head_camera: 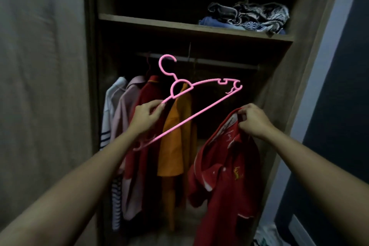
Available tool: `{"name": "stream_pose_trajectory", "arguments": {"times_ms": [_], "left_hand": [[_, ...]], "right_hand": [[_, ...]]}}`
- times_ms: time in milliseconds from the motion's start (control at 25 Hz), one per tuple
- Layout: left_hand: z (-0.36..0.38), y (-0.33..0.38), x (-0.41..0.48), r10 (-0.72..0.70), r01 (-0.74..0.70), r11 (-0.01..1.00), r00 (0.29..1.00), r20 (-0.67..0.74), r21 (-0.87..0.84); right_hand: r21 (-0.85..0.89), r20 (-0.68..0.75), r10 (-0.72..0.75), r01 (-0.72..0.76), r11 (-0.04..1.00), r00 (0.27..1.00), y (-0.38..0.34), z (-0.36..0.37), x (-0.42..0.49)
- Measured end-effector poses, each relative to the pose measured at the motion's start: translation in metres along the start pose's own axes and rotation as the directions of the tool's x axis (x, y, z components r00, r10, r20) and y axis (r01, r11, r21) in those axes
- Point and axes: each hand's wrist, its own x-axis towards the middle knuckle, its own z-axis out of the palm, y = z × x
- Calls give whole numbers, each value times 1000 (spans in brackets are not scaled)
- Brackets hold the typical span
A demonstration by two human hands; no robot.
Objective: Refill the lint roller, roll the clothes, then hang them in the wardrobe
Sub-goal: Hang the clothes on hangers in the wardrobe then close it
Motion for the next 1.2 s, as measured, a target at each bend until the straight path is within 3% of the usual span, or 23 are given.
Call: {"name": "stream_pose_trajectory", "arguments": {"times_ms": [120, 280, 400, 520, 640, 720, 800, 880, 960, 1040, 1080, 1120, 1200], "left_hand": [[-48, -17, -39, -10, 9, 997, 1000, -17, -72], [-87, -17, -73, 77, -77, 997, 996, -33, -15], [-69, 3, -84, 237, -238, 971, 971, 24, 38], [-44, 25, -90, 339, -340, 940, 940, 40, 33], [-45, 32, -84, 320, -322, 946, 944, -78, -19], [-49, 38, -76, 427, -397, 899, 888, -167, 186], [-46, 51, -72, 427, -281, 867, 845, -322, 413], [-28, 70, -91, 345, -193, 918, 822, -453, 347], [5, 82, -135, 311, -210, 927, 892, -328, 310], [29, 73, -166, 48, -49, 968, 999, 11, 245], [31, 64, -171, -108, 66, 978, 972, 210, 197], [30, 50, -169, -164, 112, 982, 906, 391, 153], [12, 38, -155, -149, 166, 986, 793, 591, 26]], "right_hand": [[41, -75, 39, -36, 999, 996, -6, -5, -2], [33, -82, -16, 18, 999, 996, -18, -20, -7], [-25, 16, -204, 204, 979, 979, -55, -22, -22], [-77, 29, -429, 430, 900, 903, -95, -19, -45], [-226, -152, -552, 514, 827, 820, -101, -31, -59], [-284, -252, -584, 518, 807, 772, -99, -38, -63], [-291, -322, -527, 448, 845, 786, -101, -42, -63], [-259, -368, -476, 404, 877, 799, -106, -47, -61], [-211, -413, -441, 388, 897, 797, -106, -54, -61], [-176, -457, -436, 401, 899, 776, -100, -63, -58], [-159, -459, -447, 424, 892, 768, -94, -67, -57], [-139, -446, -470, 460, 877, 762, -88, -72, -58], [-136, -379, -549, 542, 829, 745, -66, -77, -65]]}}
